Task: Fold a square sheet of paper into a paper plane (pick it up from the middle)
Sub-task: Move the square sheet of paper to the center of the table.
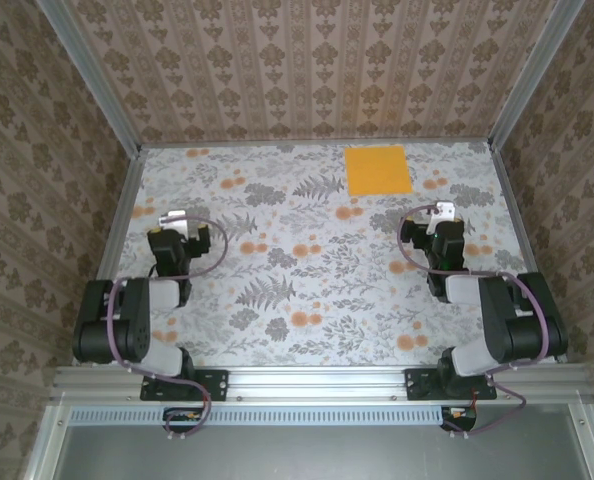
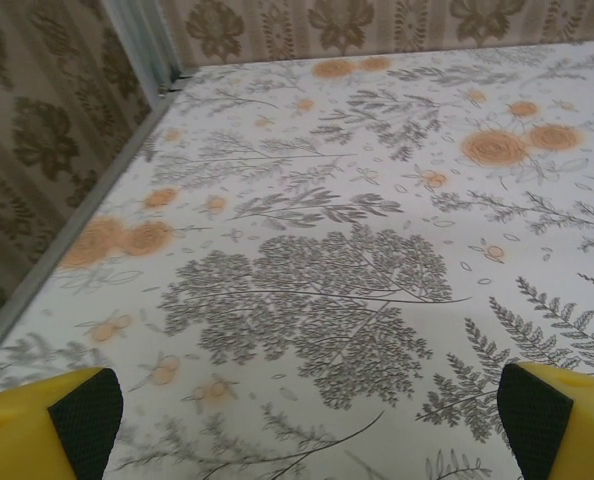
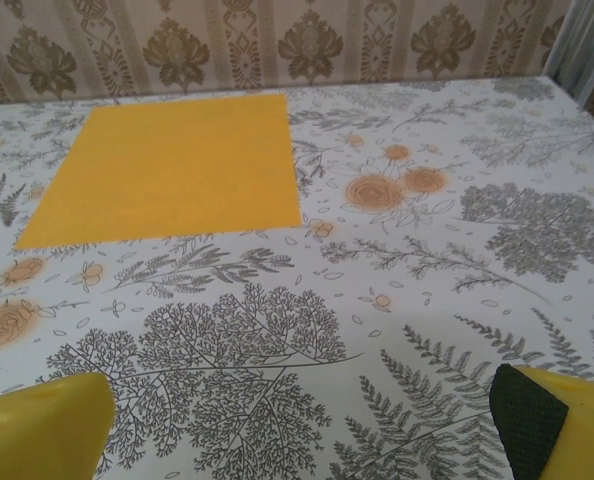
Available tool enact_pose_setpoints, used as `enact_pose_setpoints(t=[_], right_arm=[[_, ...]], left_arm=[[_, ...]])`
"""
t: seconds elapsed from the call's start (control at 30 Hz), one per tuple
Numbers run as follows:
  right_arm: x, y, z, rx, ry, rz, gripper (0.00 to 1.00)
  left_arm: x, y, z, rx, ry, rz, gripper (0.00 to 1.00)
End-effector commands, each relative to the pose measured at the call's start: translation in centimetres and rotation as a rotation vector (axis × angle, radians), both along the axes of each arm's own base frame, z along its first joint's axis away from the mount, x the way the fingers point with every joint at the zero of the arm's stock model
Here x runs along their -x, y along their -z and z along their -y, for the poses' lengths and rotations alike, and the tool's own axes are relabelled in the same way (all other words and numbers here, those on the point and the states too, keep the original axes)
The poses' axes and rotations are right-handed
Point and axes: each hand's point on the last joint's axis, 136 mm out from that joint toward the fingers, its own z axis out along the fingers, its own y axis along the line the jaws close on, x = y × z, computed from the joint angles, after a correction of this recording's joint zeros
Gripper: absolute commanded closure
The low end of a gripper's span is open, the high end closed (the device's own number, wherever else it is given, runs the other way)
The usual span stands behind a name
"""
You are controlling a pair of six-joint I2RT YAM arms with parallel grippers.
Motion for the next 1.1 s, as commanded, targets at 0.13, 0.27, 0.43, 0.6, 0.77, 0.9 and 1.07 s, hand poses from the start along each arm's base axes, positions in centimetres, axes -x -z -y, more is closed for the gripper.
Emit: enact_pose_setpoints(t=[0.13, 0.27, 0.43, 0.6, 0.77, 0.9, 1.07], right_arm=[[0.0, -5.1, 1.1, -0.104, 0.133, -0.04, 0.0], [-0.7, -5.1, -0.2, -0.254, 0.15, -0.191, 0.0], [-3.2, -3.5, -3.7, -0.392, 0.084, -0.367, 0.0], [-6.4, -1.3, -6.6, -0.474, 0.049, -0.517, 0.0], [-9.5, 1.5, -9.2, -0.49, 0.029, -0.643, 0.0], [-11.8, 3.1, -11.2, -0.516, 0.005, -0.687, 0.0], [-14.7, 4.8, -12.7, -0.544, 0.006, -0.708, 0.01]], left_arm=[[0.7, -5.8, -1.3, 0.091, -0.126, -0.021, 0.0], [1.2, -7.4, -0.9, 0.224, -0.177, -0.143, 0.0], [1.4, -7.4, 1.8, 0.33, -0.076, -0.272, 0.0], [1.3, -7.5, 3.9, 0.383, 0.014, -0.291, 0.0], [1.4, -7.4, 4.6, 0.422, 0.026, -0.296, 0.0], [1.5, -7.3, 5.3, 0.463, 0.049, -0.322, 0.0], [1.5, -6.6, 6.7, 0.504, 0.094, -0.37, 0.0]])
